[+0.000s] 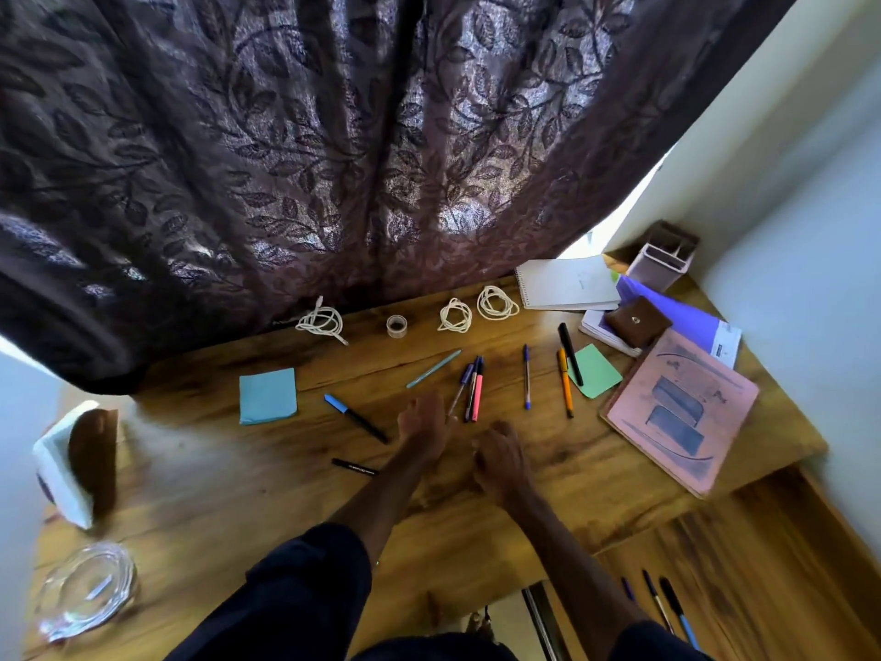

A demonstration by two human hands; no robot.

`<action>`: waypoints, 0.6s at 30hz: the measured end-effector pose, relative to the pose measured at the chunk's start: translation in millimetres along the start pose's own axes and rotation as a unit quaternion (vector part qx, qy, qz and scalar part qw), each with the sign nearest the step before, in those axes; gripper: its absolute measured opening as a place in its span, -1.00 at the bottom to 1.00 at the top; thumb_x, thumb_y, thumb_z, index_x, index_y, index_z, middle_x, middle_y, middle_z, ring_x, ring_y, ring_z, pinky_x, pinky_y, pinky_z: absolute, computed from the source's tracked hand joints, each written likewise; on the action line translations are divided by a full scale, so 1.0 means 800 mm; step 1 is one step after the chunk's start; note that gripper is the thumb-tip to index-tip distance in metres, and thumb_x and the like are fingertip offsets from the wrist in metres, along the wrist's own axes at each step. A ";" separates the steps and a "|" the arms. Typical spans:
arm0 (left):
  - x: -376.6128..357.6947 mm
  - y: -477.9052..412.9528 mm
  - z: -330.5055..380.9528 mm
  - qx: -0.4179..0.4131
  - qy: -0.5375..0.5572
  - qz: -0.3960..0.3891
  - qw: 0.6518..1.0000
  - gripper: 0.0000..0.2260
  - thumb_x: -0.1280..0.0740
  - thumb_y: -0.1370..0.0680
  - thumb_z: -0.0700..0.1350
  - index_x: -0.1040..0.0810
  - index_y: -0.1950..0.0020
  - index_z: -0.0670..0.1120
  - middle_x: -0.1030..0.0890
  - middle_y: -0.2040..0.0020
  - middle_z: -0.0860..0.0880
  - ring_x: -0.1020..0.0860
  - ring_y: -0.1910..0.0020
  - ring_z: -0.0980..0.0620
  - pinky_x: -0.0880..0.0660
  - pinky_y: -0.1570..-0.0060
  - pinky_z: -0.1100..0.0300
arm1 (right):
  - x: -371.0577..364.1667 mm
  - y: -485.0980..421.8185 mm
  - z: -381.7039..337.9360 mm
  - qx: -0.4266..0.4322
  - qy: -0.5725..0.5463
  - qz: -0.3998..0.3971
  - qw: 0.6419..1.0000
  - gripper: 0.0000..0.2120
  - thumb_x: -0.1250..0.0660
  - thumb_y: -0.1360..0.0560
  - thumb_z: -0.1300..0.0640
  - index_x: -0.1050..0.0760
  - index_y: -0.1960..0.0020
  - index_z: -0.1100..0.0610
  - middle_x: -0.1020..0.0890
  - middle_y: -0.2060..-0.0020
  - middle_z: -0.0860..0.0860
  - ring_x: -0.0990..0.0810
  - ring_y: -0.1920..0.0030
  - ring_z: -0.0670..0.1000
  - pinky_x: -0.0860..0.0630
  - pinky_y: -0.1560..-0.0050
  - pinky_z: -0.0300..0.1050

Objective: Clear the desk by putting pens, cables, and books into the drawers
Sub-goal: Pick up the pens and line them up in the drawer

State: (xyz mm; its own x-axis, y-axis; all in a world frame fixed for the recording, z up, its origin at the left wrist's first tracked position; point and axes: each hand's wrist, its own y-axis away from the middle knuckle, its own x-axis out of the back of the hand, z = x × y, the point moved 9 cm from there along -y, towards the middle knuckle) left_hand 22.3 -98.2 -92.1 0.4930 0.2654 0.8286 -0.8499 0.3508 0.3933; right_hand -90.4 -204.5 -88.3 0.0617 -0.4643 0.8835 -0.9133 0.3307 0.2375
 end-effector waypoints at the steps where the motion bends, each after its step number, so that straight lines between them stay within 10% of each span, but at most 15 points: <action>1: -0.003 -0.004 0.002 -0.004 -0.003 -0.001 1.000 -0.68 -0.33 -0.59 0.09 -0.51 -0.23 -0.07 -0.57 -0.22 -0.10 -0.54 -0.22 -0.12 -0.50 -0.11 0.00 | 0.005 -0.001 0.006 -0.006 -0.002 0.008 1.000 -0.79 -0.42 -0.40 0.24 -0.63 -0.03 0.10 -0.64 -0.03 0.06 -0.54 -0.21 0.09 -0.54 -0.06 -0.14; 11: -0.004 0.011 -0.024 0.024 0.145 0.029 0.989 -0.86 -0.39 -0.55 0.05 -0.63 0.00 0.00 -0.67 0.09 0.07 -0.59 0.12 0.15 -0.42 0.25 0.29 | 0.039 -0.017 0.002 -0.026 -0.051 0.046 0.997 -0.90 -0.44 -0.43 0.32 -0.65 0.08 0.18 -0.63 0.06 0.05 -0.57 0.01 0.02 -0.60 0.04 -0.04; 18: -0.009 0.030 -0.047 0.025 0.260 0.012 0.965 -0.80 -0.46 -0.51 0.06 -0.74 0.02 -0.04 -0.72 0.09 0.09 -0.65 0.09 0.17 -0.54 -0.02 0.24 | 0.039 -0.071 0.022 -0.130 -0.109 0.074 0.983 -0.92 -0.43 -0.47 0.19 -0.59 0.17 0.05 -0.64 0.29 -0.06 -0.63 0.27 -0.06 -0.59 0.31 -0.09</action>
State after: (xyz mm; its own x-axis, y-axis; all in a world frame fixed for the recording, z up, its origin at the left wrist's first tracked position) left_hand 5.7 -57.9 -104.0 0.4887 0.6923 0.5309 -0.8638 0.2984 0.4060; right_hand -43.8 -251.8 -81.2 -0.1776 -0.5514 0.8151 -0.7702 0.5935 0.2336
